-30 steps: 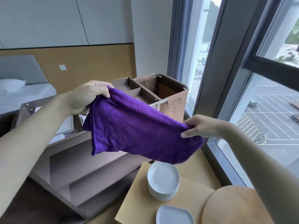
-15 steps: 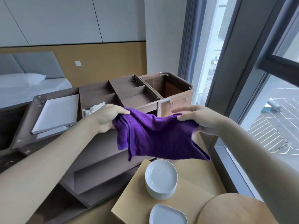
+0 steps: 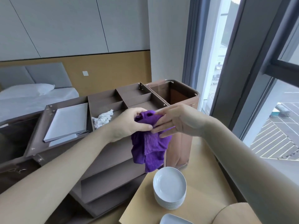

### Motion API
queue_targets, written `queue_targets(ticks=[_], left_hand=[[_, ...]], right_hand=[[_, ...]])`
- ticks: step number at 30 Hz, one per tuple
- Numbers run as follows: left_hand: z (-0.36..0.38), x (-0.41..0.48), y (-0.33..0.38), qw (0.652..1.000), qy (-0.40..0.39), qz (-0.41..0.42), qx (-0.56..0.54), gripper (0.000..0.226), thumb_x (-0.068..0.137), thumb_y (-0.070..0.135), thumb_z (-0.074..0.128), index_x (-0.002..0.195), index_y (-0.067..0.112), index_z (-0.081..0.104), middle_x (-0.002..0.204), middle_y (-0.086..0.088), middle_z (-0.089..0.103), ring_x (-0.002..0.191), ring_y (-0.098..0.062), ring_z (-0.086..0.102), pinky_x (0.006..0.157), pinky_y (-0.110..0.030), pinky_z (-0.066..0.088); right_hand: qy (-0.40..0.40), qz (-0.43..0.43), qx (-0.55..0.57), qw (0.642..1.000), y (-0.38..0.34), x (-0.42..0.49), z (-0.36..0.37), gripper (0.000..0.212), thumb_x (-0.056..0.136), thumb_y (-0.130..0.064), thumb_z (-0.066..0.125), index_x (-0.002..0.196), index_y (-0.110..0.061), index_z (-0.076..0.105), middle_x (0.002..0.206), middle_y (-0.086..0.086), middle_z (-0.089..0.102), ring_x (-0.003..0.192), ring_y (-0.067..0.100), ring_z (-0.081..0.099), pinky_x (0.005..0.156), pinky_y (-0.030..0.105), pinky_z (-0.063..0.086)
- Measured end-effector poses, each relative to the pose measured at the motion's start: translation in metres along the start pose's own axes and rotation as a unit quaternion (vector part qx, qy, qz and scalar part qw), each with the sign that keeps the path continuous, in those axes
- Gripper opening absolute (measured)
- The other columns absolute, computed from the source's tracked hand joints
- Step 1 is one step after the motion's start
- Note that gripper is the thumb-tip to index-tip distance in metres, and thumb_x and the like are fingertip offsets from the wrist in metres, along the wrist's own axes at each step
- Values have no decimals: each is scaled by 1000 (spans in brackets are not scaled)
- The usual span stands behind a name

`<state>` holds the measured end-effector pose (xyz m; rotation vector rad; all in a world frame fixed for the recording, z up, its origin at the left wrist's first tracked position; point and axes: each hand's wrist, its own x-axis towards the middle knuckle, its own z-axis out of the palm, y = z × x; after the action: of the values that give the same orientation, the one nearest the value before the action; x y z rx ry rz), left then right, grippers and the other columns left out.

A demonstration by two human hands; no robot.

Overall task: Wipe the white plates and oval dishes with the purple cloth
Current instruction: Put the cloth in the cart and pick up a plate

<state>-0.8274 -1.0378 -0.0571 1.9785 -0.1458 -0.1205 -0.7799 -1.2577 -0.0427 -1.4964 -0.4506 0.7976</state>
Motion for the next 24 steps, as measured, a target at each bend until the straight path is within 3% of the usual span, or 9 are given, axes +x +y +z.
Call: queue_targets(ticks=[4,6,9,11,13,15,18,21,24], left_hand=[[-36,7,-21,996,-57,18,-72,32,95,-13,57,124,-2,67,113,-23,70,103,-29,64,101,-38,49],[-50,12,-34,991,-76,9,-110,32,95,-15,53,122,-5,66,106,-19,68,99,-27,63,94,-34,49],[-74,26,-49,979,-120,1,-165,37,83,-9,51,117,-7,67,102,-18,68,92,-23,64,89,-34,47],[-92,35,-59,968,-150,0,-199,41,76,-4,48,110,-3,72,100,-17,69,88,-20,65,85,-29,51],[-109,45,-70,968,-158,8,-196,42,77,-4,46,107,1,75,97,-15,70,84,-15,65,81,-23,53],[-124,58,-82,982,-134,13,-135,40,82,-7,45,107,2,74,96,-14,69,82,-14,62,78,-20,51],[-142,84,-93,995,-80,10,-53,43,89,-13,42,100,11,76,80,-3,70,73,-6,61,66,-12,47],[-148,109,-95,999,-50,4,-1,41,92,-9,42,92,17,75,66,11,67,58,0,56,55,-12,41],[-149,129,-93,999,-35,1,8,34,91,-5,43,98,4,74,74,-2,65,72,-17,54,69,-27,40]], right_hand=[[112,-69,-132,982,-1,8,-16,32,91,-5,66,123,-9,68,108,15,77,105,28,75,98,45,58],[136,-92,-196,967,5,20,-20,53,79,-13,79,130,-23,66,125,2,73,119,19,67,100,37,54],[87,-23,-277,957,20,49,-2,88,72,-20,89,146,-43,48,149,-15,51,135,7,47,106,31,39],[63,7,-277,959,30,76,9,59,82,-12,86,130,-39,63,135,-13,64,124,10,57,102,26,45],[71,8,-312,947,31,99,16,21,89,-15,80,105,-27,74,105,-6,75,99,14,68,90,30,56],[103,11,-376,921,26,111,17,5,93,-22,76,96,-26,76,92,-4,75,85,12,68,86,35,58],[170,-12,-433,885,7,121,16,22,97,-23,70,90,-42,77,86,-17,73,84,1,65,78,23,51],[191,2,-477,858,-10,138,11,15,101,-19,64,110,-22,76,101,-5,73,99,16,65,91,35,49],[204,10,-484,851,-17,150,-3,15,103,-19,61,106,-26,73,98,-9,72,100,15,66,90,29,35]])
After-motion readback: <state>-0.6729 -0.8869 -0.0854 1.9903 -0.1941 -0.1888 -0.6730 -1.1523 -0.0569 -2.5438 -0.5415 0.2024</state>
